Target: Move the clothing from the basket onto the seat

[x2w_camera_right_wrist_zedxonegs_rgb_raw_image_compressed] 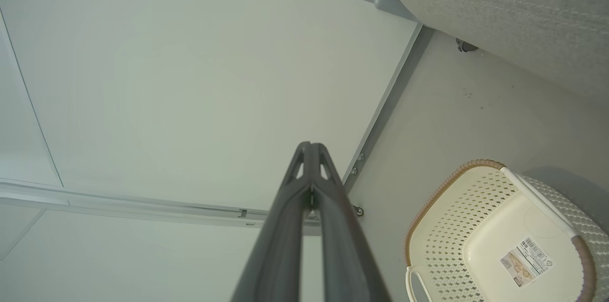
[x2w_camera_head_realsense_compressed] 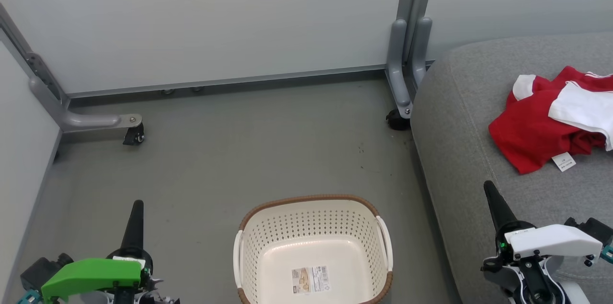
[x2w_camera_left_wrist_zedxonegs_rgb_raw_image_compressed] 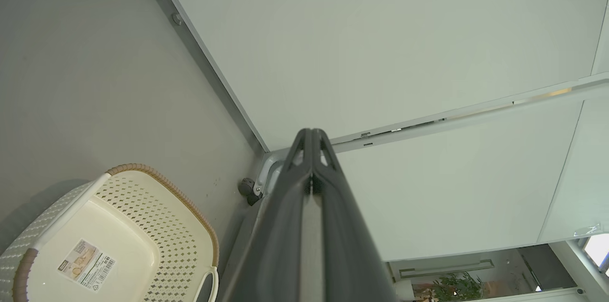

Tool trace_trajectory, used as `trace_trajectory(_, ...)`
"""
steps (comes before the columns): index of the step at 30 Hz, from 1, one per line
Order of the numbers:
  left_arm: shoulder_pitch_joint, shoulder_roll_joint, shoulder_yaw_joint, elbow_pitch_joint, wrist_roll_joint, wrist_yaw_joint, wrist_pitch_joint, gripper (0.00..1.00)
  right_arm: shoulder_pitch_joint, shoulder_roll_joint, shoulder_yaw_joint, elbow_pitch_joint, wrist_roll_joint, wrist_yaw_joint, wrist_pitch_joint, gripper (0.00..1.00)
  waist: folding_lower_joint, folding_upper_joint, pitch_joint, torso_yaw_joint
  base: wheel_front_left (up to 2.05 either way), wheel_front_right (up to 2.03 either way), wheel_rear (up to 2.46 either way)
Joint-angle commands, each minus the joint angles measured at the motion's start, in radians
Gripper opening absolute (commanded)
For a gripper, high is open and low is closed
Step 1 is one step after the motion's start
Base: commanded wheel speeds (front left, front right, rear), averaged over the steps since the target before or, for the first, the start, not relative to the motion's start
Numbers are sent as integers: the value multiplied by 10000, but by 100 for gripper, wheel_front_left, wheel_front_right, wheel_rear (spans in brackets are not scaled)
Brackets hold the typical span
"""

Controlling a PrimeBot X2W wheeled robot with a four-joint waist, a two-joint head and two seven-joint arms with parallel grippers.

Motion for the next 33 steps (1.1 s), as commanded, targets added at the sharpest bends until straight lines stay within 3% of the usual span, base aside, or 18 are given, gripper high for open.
trace_trajectory(1, -256, 28, 72, -19, -216, -100, 66, 0, -244, -9, -67, -18, 238, 5, 69, 0, 0, 0, 16, 7, 0, 0, 0)
trace_trajectory(33, -821, -28, 542, 270, -2545, -341, 744, 0, -619, 112, -652, 92, 2548, 4, 742, 0, 0, 0, 352, 129, 0, 0, 0)
